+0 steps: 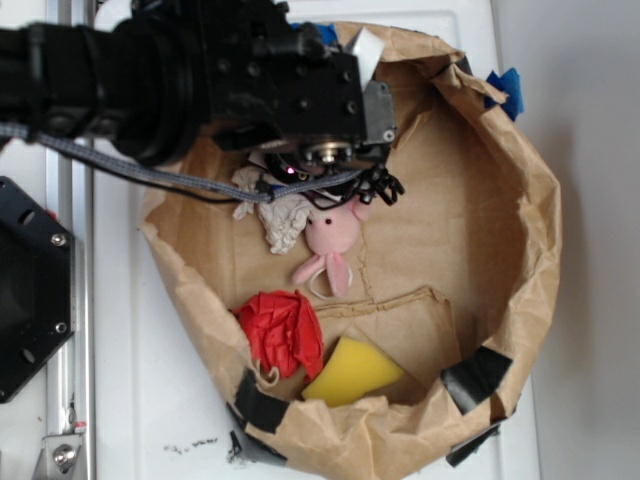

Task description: Grab the white paper.

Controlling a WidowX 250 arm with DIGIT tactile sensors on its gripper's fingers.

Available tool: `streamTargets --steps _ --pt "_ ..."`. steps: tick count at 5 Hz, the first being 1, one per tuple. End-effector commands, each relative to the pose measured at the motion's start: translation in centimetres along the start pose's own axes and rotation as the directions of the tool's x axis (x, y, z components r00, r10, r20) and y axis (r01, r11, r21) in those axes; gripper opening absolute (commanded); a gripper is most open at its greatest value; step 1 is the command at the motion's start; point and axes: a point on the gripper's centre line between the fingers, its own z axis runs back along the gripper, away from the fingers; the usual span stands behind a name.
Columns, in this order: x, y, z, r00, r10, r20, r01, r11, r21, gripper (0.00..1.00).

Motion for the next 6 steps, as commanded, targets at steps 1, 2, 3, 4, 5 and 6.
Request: streamTargets --steps 1,2,3,4,5,6 --pt "1.0 -0.1 1.4 1.000 0.004 0.002 -0.004 0.999 -0.042 0.00" --pt "1.5 -1.1 3.0 1.000 -0.017 -0.009 0.017 0.997 -0.078 0.00" --pt "1.6 -2.2 6.6 0.984 -0.177 -0.002 0.174 0.969 -0.178 0.00" --pt "1.0 -2.3 9.6 0.954 -0.299 -0.004 0.291 0.932 -0.216 0.00" --pt "0.1 -1.2 12.0 0.914 -0.405 -0.006 0.391 0.886 -0.251 0.00" --pt "-0.2 -0.6 13.5 0.909 -0.416 0.039 0.413 0.879 -0.239 0.00"
